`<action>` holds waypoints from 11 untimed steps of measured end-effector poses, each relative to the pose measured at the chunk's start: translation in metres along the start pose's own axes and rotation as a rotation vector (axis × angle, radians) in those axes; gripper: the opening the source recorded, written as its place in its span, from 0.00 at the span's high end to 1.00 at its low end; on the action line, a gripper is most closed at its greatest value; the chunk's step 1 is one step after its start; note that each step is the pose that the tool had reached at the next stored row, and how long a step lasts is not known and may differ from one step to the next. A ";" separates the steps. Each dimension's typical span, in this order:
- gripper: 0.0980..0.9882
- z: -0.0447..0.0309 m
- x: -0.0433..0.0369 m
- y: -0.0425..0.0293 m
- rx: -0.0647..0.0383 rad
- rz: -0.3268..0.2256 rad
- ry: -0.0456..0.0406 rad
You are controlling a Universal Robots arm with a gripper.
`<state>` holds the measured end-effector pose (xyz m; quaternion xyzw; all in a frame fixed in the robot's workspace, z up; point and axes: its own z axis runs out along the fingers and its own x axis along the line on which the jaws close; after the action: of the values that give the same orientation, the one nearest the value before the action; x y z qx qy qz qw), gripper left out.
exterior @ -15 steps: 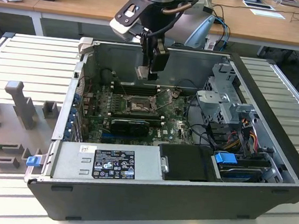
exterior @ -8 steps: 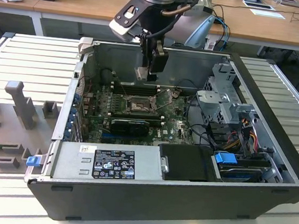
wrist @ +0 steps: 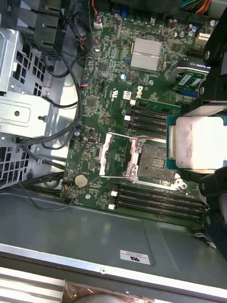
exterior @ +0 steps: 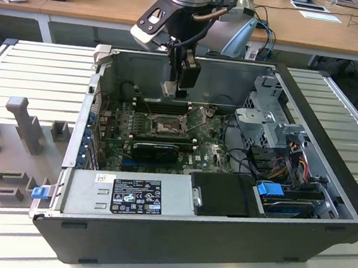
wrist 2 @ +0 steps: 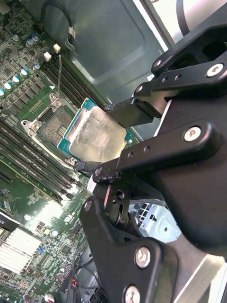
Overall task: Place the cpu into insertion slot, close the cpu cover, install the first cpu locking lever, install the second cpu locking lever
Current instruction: 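Place the cpu into insertion slot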
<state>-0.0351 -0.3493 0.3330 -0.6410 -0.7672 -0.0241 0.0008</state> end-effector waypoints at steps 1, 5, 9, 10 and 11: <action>0.51 0.0006 0.0000 0.0000 0.001 0.002 0.0002; 0.51 0.0022 -0.0001 -0.0001 0.003 0.008 0.0005; 0.51 0.0037 -0.0001 -0.0001 0.005 0.013 0.0007; 0.51 0.0044 -0.0002 -0.0002 0.006 0.016 0.0007; 0.51 0.0055 -0.0002 -0.0002 0.007 0.020 0.0008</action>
<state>-0.0351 -0.3493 0.3275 -0.6484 -0.7610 -0.0215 0.0038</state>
